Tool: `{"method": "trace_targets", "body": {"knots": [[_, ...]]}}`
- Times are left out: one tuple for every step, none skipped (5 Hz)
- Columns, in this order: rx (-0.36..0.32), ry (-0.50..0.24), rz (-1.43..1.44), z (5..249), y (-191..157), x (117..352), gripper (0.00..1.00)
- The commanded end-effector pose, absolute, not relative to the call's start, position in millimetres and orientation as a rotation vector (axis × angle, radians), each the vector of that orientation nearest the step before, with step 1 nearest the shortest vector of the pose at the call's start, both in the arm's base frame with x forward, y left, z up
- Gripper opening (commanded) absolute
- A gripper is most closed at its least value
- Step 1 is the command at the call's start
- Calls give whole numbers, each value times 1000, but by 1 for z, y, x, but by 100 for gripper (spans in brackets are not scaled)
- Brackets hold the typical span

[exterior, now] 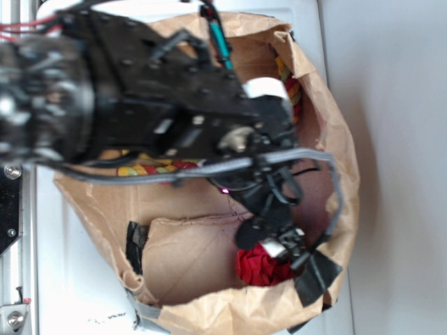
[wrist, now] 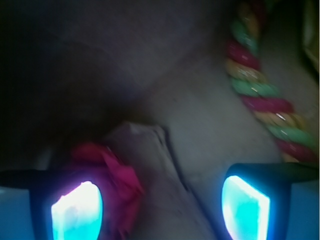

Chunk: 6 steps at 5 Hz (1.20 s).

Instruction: Grab the red paper.

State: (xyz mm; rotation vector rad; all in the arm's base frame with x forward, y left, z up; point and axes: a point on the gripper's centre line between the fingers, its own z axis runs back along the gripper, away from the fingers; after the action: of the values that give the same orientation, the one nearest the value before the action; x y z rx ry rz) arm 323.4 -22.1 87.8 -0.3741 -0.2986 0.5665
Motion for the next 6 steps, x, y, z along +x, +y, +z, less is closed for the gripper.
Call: {"method": "trace_targets", "body": {"knots": [[-382,-347,491,112,-55,345,100],[-370,-350,457,115,-62,338,100],[-384,-330,429,118,-68,330,100],[-395,-331,396,122,-69,323,100],[-415,-330,371,128,-73,316,100],[-427,-341,346,133,-80,309,100]]}}
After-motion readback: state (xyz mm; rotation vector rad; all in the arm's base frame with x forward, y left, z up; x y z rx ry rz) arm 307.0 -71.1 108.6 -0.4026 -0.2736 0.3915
